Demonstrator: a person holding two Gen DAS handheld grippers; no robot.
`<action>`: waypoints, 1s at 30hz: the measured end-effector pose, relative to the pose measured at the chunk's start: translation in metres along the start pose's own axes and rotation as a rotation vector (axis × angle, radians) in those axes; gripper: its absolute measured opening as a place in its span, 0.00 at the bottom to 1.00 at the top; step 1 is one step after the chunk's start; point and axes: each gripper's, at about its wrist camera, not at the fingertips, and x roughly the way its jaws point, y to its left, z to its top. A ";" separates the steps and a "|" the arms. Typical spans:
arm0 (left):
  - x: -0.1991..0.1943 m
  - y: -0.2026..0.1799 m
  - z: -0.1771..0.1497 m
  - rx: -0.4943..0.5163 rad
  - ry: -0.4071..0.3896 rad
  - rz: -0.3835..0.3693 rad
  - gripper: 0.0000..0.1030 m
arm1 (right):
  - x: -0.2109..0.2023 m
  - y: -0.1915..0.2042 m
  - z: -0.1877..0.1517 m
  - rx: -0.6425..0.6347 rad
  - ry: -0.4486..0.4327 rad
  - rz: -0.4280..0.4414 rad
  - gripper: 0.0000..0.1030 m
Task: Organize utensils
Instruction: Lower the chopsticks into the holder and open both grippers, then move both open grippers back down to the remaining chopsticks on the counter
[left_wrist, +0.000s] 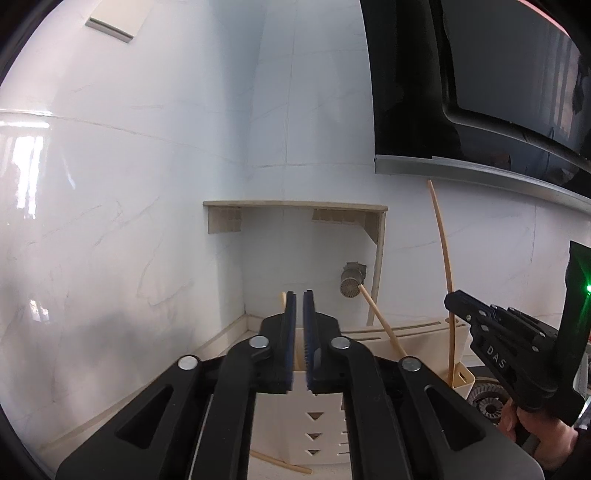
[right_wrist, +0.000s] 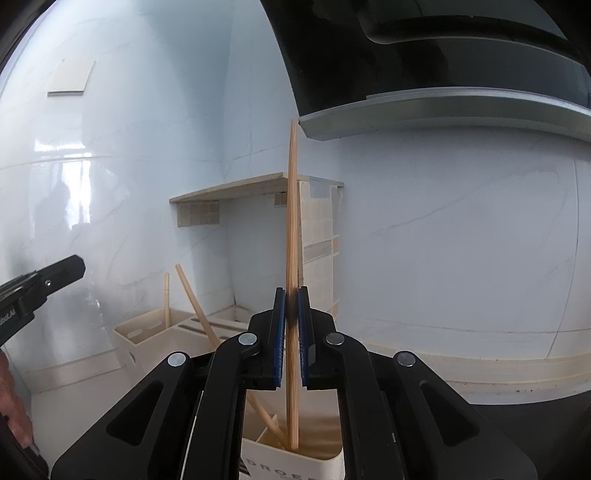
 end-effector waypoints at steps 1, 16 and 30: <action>0.000 0.000 -0.001 0.000 -0.005 0.002 0.07 | -0.003 0.000 -0.002 -0.002 -0.002 0.000 0.07; -0.011 -0.010 -0.009 0.034 -0.084 0.029 0.52 | -0.002 -0.005 -0.010 -0.006 0.035 -0.009 0.07; -0.010 -0.009 -0.011 0.037 -0.074 0.027 0.53 | -0.016 -0.002 -0.008 -0.010 0.012 -0.011 0.53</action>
